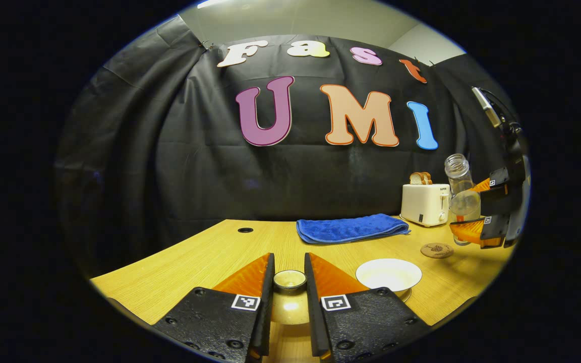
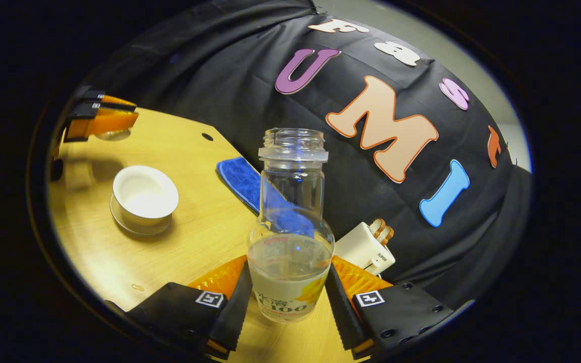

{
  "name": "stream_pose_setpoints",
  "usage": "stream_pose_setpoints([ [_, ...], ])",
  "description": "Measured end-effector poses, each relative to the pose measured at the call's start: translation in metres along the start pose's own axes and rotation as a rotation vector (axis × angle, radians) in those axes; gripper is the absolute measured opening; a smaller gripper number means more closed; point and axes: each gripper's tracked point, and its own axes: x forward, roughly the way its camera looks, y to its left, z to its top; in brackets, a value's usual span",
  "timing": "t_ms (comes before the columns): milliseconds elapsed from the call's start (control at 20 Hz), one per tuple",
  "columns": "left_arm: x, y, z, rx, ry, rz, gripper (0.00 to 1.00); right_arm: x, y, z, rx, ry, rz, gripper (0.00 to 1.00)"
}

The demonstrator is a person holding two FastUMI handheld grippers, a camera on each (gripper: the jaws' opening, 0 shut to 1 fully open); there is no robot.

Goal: Open the teacup lid with one hand, grasp the water bottle and pour water into the teacup with the other hand; after pouring, place the water bottle on the coaster and then close the teacup lid.

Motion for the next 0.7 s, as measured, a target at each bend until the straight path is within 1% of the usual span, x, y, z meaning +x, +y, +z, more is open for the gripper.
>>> stream_pose_setpoints([
  [250,0.001,0.0,0.0,0.0,0.001,0.001,0.29,0.012,0.013,-0.011,-0.146,0.028,-0.005,0.78],
  [550,0.0,0.001,0.0,0.0,0.002,0.007,0.29,0.017,0.028,-0.008,-0.405,0.009,-0.017,0.8],
  [700,-0.001,0.002,0.0,0.0,0.002,0.007,0.29,0.017,0.034,-0.004,-0.53,-0.005,-0.025,0.78],
])
